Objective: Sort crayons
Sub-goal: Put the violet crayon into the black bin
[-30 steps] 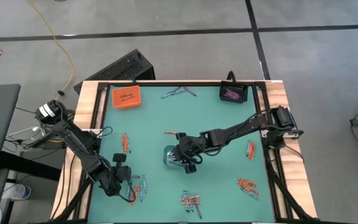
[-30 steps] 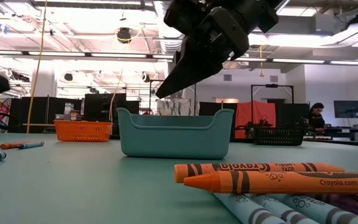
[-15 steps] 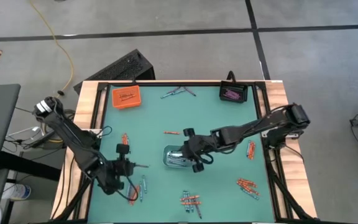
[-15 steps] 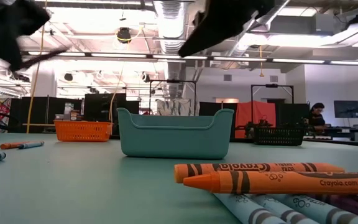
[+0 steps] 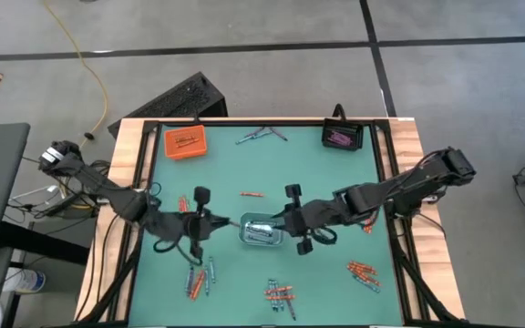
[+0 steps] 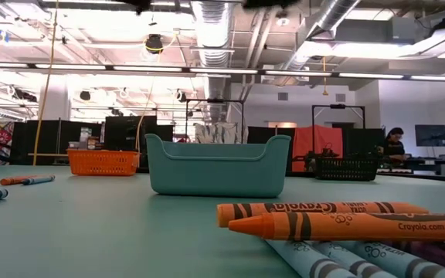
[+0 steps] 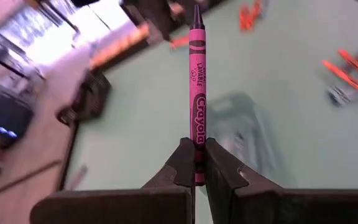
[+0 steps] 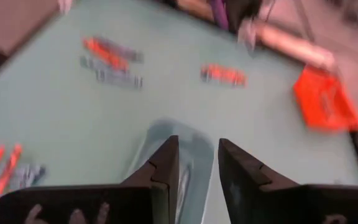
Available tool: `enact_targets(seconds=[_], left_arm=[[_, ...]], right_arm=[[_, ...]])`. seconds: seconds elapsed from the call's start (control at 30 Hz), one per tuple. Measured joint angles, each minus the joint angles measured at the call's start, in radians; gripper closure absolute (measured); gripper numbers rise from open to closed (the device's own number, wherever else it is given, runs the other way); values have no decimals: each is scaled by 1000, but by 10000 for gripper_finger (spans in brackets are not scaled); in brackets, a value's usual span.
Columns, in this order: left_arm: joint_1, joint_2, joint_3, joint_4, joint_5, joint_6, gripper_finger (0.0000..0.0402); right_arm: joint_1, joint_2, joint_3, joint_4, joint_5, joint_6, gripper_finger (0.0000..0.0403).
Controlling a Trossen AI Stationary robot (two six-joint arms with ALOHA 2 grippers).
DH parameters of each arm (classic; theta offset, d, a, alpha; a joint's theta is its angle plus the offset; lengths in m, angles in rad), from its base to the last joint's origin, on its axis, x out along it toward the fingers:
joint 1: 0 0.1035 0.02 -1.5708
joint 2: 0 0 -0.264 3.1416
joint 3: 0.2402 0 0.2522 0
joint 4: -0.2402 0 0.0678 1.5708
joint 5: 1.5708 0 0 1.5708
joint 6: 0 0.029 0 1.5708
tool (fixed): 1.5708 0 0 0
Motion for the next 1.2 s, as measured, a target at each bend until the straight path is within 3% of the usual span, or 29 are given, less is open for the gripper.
enact_targets(seconds=[0.23,0.4,0.6,1.2], left_arm=[[130,0,0,240,192,186,401],[176,1,0,363,337,243,401],[216,31,0,440,442,258,401],[272,133,0,643,565,298,401]], right_arm=[[28,-60,-52,250,-33,-114,295],[36,-61,-52,351,-33,-187,295],[38,-57,-52,458,-37,-262,295],[31,-57,-51,506,-115,-268,295]])
